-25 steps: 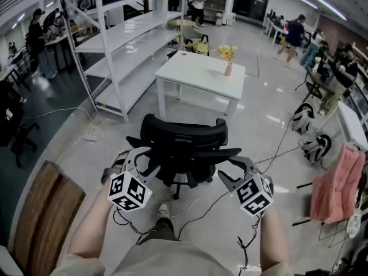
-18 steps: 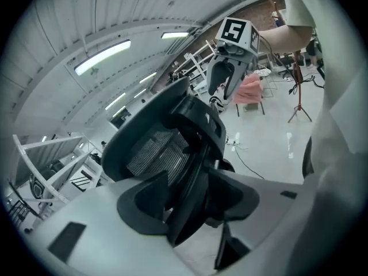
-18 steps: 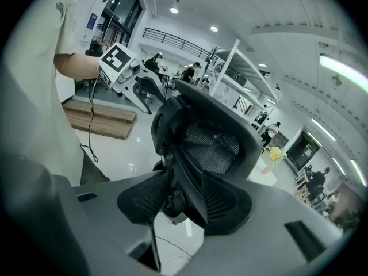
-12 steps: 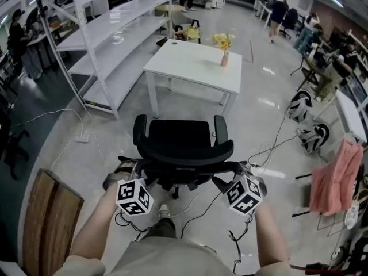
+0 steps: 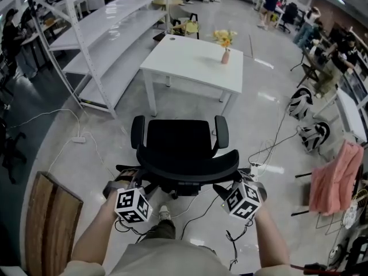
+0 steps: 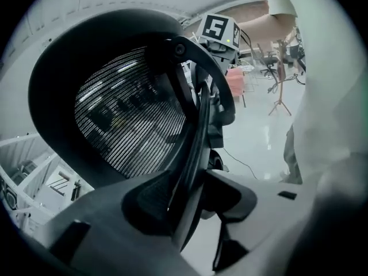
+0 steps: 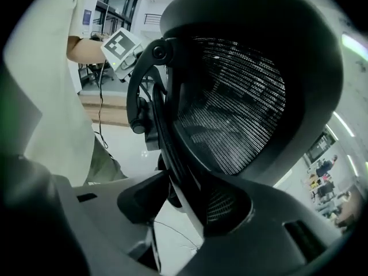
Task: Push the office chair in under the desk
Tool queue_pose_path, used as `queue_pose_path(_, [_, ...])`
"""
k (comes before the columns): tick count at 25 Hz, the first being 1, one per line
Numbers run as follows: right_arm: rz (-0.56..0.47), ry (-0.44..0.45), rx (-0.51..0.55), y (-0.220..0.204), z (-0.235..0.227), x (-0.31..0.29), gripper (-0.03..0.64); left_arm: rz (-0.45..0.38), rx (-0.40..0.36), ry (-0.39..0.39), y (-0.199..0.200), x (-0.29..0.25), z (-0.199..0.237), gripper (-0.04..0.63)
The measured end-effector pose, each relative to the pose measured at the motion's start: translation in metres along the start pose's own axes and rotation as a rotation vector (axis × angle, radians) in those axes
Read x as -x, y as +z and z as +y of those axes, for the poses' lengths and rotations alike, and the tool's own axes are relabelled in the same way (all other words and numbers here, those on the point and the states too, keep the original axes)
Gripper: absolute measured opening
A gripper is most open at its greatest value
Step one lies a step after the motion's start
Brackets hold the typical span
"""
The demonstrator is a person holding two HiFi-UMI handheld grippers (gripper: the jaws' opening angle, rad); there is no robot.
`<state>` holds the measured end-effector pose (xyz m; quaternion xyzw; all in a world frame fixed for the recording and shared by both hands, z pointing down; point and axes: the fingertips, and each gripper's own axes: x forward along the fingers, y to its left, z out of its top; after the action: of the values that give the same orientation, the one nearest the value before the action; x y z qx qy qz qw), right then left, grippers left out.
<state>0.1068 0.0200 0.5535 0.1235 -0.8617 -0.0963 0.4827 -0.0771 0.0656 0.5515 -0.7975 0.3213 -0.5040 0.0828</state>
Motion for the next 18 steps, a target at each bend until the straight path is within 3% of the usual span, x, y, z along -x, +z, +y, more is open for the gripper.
queue_pose_path(7, [0.021, -0.005, -0.015, 0.007, -0.027, -0.018, 0.181, -0.009, 0.002, 0.004, -0.005, -0.018, 0.032, 0.187])
queue_pose_path(18, [0.038, -0.005, -0.062, 0.034, -0.093, -0.057, 0.176, -0.033, -0.02, -0.025, -0.021, -0.058, 0.118, 0.193])
